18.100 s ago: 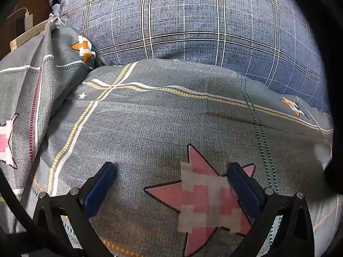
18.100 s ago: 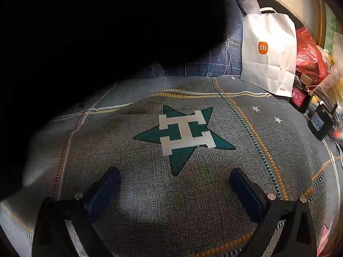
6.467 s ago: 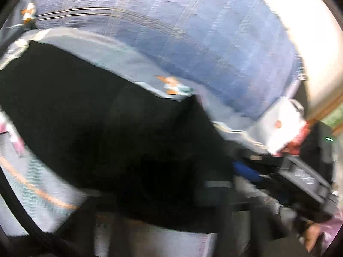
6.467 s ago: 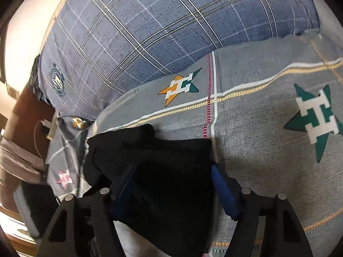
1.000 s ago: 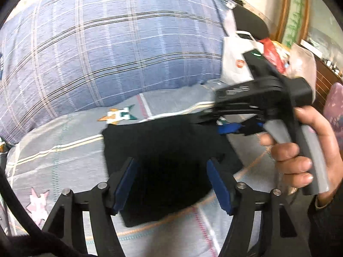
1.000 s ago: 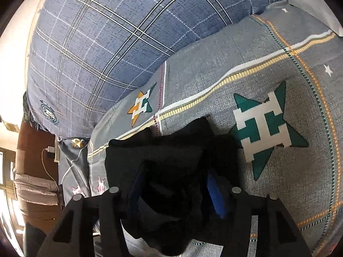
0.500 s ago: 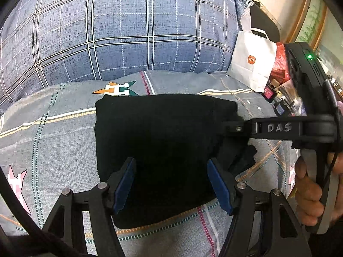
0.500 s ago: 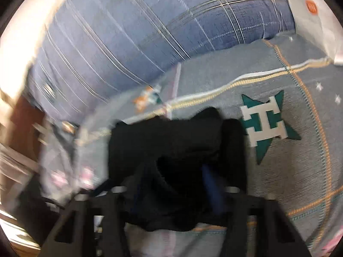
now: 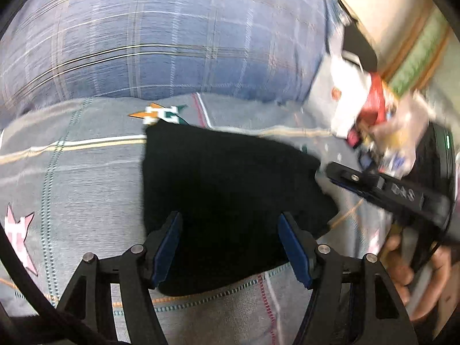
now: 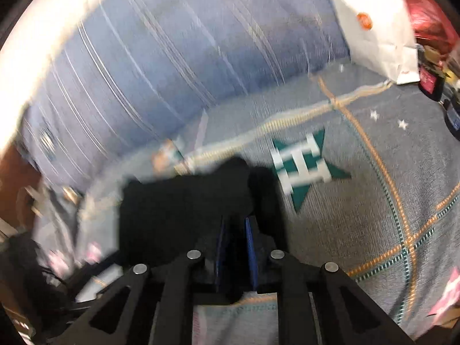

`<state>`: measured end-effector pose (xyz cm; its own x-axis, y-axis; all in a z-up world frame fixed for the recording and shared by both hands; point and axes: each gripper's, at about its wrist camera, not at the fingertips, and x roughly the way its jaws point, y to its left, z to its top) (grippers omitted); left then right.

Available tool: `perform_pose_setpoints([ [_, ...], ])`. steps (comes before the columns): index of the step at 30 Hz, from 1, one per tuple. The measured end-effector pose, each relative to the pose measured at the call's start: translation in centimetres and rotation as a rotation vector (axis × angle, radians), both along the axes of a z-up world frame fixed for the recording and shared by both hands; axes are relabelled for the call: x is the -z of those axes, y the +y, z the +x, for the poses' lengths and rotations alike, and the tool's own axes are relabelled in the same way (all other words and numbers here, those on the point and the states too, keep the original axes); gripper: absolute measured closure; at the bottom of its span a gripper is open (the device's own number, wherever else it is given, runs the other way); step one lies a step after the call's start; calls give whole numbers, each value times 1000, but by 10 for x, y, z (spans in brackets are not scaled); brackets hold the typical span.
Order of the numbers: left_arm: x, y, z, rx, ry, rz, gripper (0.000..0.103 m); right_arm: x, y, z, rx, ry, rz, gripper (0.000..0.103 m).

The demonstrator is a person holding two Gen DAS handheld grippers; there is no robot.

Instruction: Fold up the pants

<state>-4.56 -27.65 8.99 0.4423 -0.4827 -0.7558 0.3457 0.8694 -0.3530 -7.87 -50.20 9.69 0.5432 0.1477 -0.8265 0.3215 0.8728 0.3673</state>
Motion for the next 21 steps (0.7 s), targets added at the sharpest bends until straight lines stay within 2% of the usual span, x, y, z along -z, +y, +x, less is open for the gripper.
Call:
perform_pose_setpoints([
  [1, -2, 8, 3, -23, 5, -12, 30, -7, -2, -5, 12, -44, -1, 52],
  [2, -4, 18, 6, -53, 10, -22, 30, -12, -5, -8, 31, -73, -15, 11],
  [3, -4, 26, 9, -76, 22, -30, 30, -13, -2, -7, 47, -81, -20, 1],
  [5, 3, 38, 18, -102, 77, -59, 30, -10, -3, -2, 65, -73, -27, 1],
  [7, 12, 46, 25, -126, 130, -96, 30, 13, -12, 12, 52, 5, 91, 1],
  [8, 19, 50, 28, -140, 158, -109, 30, 13, -12, 12, 52, 5, 91, 3],
  [10, 32, 53, 34, -160, 204, -128, 30, 36, -16, 18, 43, 64, 187, 6],
  [12, 40, 54, 37, -186, 219, -119, 30, 50, -18, 22, 60, 138, 163, 18],
  [13, 42, 55, 37, -204, 218, -105, 30, 59, -18, 23, 72, 185, 145, 18],
  [15, 41, 54, 34, -218, 207, -88, 30, 55, -14, 23, 59, 162, 124, 19],
  [19, 38, 46, 31, -219, 174, -40, 30, 55, -3, 28, 30, 177, 106, 20],
  [21, 41, 44, 31, -218, 181, -38, 30, 55, 0, 28, 25, 176, 98, 24],
])
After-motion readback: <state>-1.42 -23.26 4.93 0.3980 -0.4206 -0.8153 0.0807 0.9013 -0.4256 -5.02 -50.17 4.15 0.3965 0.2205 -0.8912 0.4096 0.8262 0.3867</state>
